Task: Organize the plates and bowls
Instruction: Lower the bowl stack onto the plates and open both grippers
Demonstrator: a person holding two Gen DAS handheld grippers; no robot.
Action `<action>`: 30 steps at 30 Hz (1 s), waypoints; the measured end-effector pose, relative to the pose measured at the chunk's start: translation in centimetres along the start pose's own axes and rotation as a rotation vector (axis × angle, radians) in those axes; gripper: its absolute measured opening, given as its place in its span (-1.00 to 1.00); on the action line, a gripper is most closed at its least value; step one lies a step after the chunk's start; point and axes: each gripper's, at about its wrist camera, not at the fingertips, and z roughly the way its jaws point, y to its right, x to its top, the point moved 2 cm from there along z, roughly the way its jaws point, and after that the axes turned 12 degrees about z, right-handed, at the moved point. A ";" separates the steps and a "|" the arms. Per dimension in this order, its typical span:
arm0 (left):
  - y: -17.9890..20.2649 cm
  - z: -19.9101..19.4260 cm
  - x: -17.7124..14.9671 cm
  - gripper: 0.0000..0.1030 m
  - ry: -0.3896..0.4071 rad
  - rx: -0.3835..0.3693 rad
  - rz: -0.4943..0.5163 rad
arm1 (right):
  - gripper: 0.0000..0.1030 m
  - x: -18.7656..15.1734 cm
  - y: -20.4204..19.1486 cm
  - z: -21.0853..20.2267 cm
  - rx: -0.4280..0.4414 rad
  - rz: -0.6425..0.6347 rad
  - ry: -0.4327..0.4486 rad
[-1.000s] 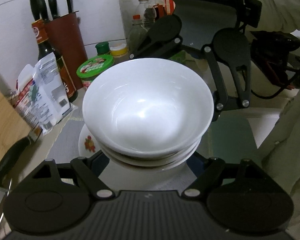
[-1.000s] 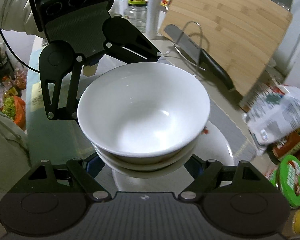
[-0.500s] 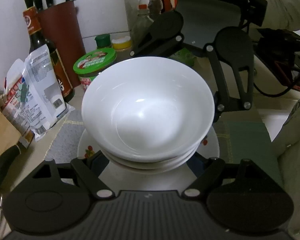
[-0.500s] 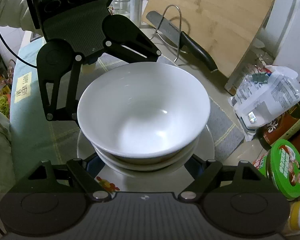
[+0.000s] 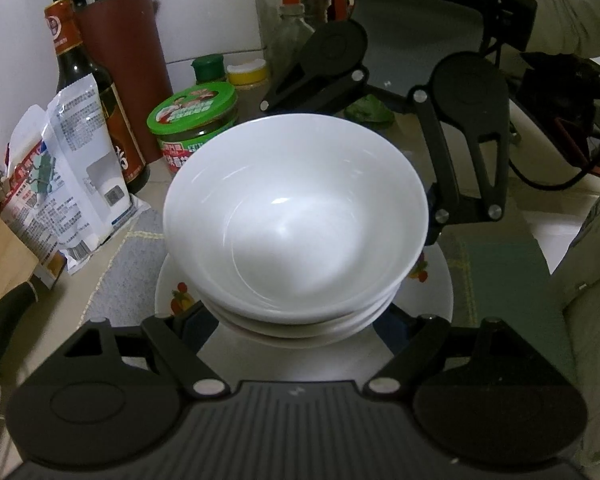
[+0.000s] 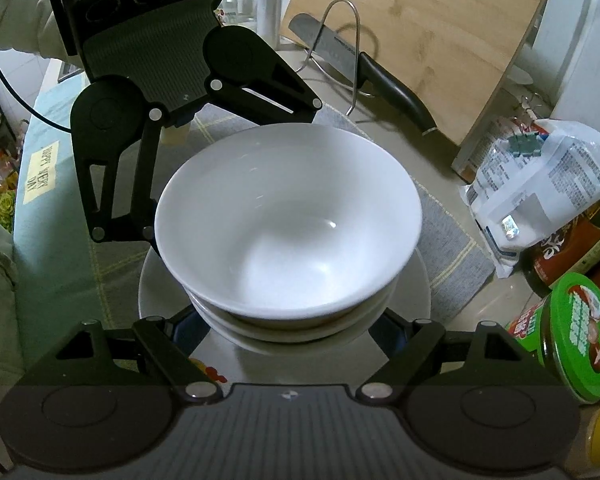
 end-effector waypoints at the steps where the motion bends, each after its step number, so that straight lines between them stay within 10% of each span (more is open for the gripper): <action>1: 0.0 0.0 0.0 0.61 0.002 0.000 -0.002 | 0.71 0.0 0.0 0.0 -0.001 0.001 0.002; 19: 1.7 -2.3 -1.9 0.87 0.014 0.173 -0.059 | 1.00 -0.3 -0.4 -0.6 -0.044 0.022 0.021; 30: 5.9 -9.3 -1.9 0.99 0.264 0.450 -0.256 | 1.00 -1.1 -4.8 -3.4 -0.190 0.038 0.009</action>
